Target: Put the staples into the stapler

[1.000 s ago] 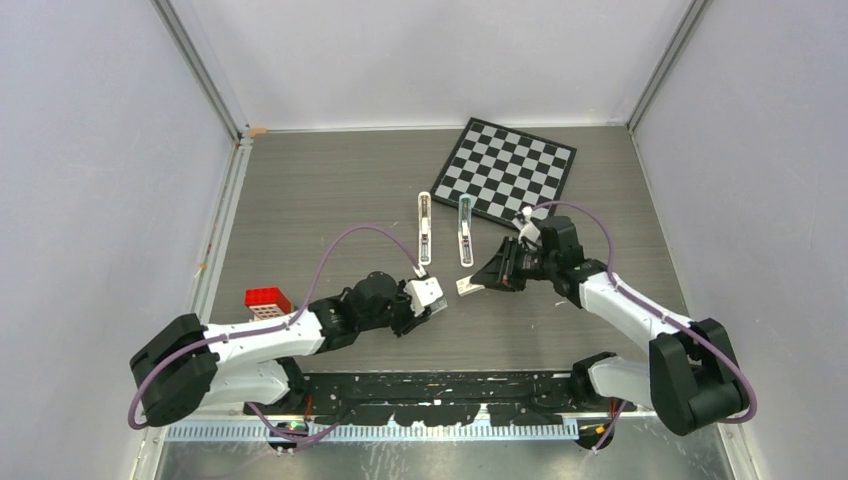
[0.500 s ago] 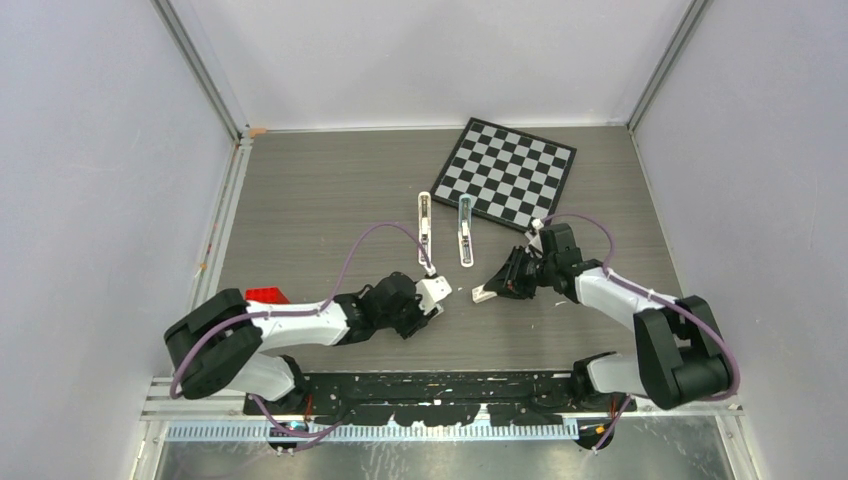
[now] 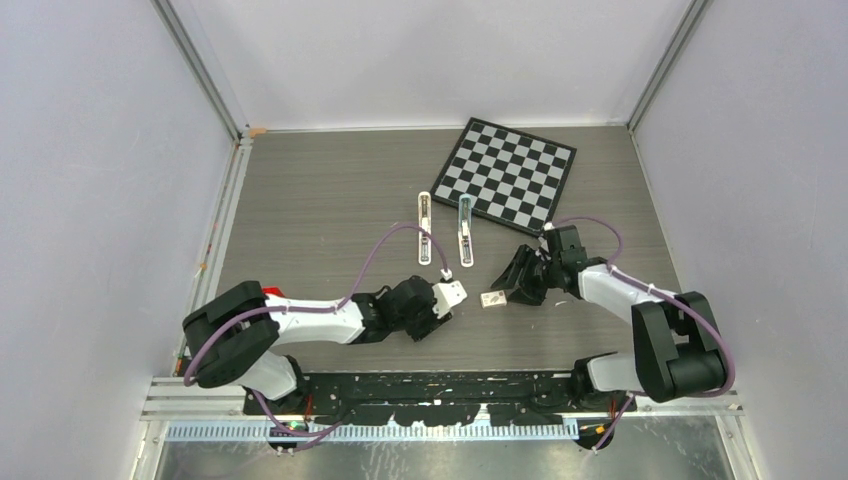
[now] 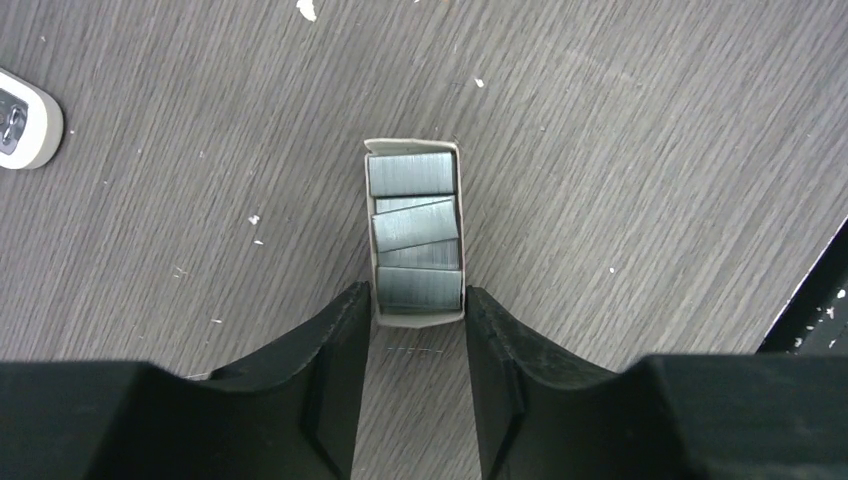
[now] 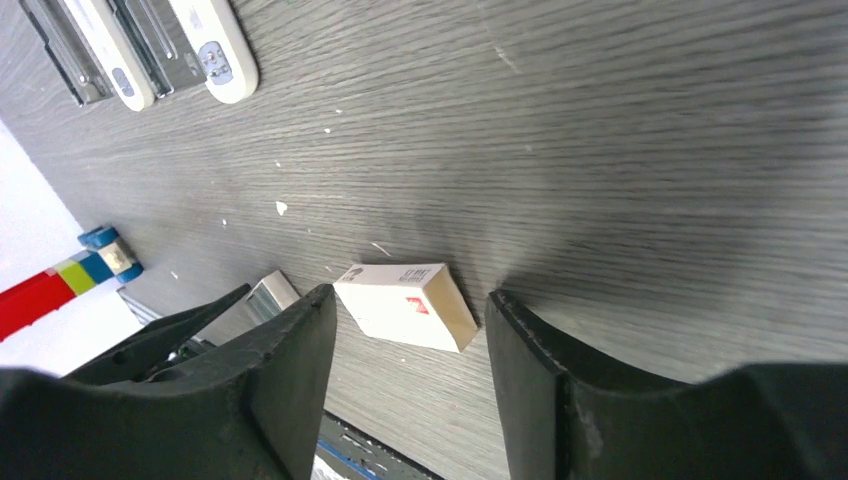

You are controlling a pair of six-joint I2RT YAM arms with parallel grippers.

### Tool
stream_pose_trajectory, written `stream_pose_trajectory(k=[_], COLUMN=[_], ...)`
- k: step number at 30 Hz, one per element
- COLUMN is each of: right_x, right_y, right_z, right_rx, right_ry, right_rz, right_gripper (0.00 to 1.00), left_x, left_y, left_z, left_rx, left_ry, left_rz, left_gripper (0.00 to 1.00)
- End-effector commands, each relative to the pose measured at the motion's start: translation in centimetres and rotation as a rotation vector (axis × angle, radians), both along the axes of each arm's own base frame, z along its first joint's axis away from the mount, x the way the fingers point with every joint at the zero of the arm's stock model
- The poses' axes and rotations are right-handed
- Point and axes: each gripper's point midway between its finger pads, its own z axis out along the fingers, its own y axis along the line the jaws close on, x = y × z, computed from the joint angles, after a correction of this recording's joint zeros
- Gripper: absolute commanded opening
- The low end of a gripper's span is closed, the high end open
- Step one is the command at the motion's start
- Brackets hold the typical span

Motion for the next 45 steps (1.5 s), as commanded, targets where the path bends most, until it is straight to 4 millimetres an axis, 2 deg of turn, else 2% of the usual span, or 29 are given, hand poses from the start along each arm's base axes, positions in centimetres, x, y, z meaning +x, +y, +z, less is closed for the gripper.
stream_pose_trajectory(k=[1, 4, 5, 6, 8, 9, 10, 15, 18, 22, 23, 27, 29, 31, 36, 40, 45], right_x=[0.7, 0.8, 0.8, 0.8, 0.6, 0.5, 0.5, 0.3, 0.4, 0.8, 0.9, 1.2, 1.1, 0.9, 0.4, 0.3, -0.8], right_y=[-1.3, -1.6, -1.7, -1.7, -1.8, -1.8, -1.8, -3.0, -3.9, -3.3, -3.0, -1.5, -0.2, 1.3, 5.5, 8.5, 12.4], right_z=[1.5, 2.4, 2.8, 3.1, 3.9, 4.3, 4.8, 6.4, 6.1, 6.4, 6.8, 8.5, 9.1, 9.4, 10.1, 10.0, 9.4], right_rx=[-0.067, -0.085, -0.090, -0.095, -0.097, -0.096, -0.096, -0.149, -0.205, -0.190, -0.184, -0.165, -0.172, -0.189, -0.223, -0.229, -0.248], right_ry=[-0.053, -0.086, -0.104, -0.116, -0.140, -0.153, -0.163, -0.193, -0.168, -0.201, -0.220, -0.298, -0.325, -0.342, -0.392, -0.425, -0.475], right_rz=[-0.015, -0.013, -0.003, 0.005, 0.016, 0.018, 0.017, -0.028, -0.044, -0.030, -0.029, -0.006, 0.028, 0.074, 0.191, 0.239, 0.355], right_gripper=[0.69, 0.79, 0.85, 0.96, 1.00, 1.00, 0.99, 1.00, 1.00, 0.99, 0.97, 0.86, 0.75, 0.69, 0.58, 0.44, 0.36], left_x=[0.2, 0.4, 0.5, 0.6, 0.8, 1.0, 1.1, 3.2, 5.2, 7.8, 8.6, 10.0, 10.1, 9.8, 7.6, 6.3, 5.8], left_y=[-0.7, -1.3, -1.5, -1.6, -1.9, -2.0, -1.8, -1.1, 0.2, 2.7, 4.0, 9.3, 11.9, 13.3, 13.7, 13.7, 13.9], left_z=[0.9, 2.5, 3.3, 3.9, 5.4, 6.1, 6.5, 10.7, 13.0, 15.5, 16.0, 17.5, 17.2, 16.8, 15.3, 13.9, 14.4], left_rx=[-0.011, -0.047, -0.064, -0.082, -0.117, -0.129, -0.122, -0.150, -0.216, -0.331, -0.334, -0.354, -0.395, -0.453, -0.540, -0.519, -0.500], left_ry=[-0.003, -0.016, -0.024, -0.025, -0.032, -0.042, -0.039, -0.049, -0.028, 0.028, 0.023, 0.062, 0.136, 0.233, 0.429, 0.451, 0.426], left_rz=[0.000, -0.004, -0.005, 0.007, 0.025, 0.030, 0.037, 0.106, 0.198, 0.345, 0.422, 0.681, 0.813, 0.860, 0.794, 0.758, 0.717], left_gripper=[0.48, 0.55, 0.58, 0.61, 0.80, 0.94, 0.99, 1.00, 1.00, 1.00, 1.00, 1.00, 1.00, 1.00, 1.00, 0.99, 0.98])
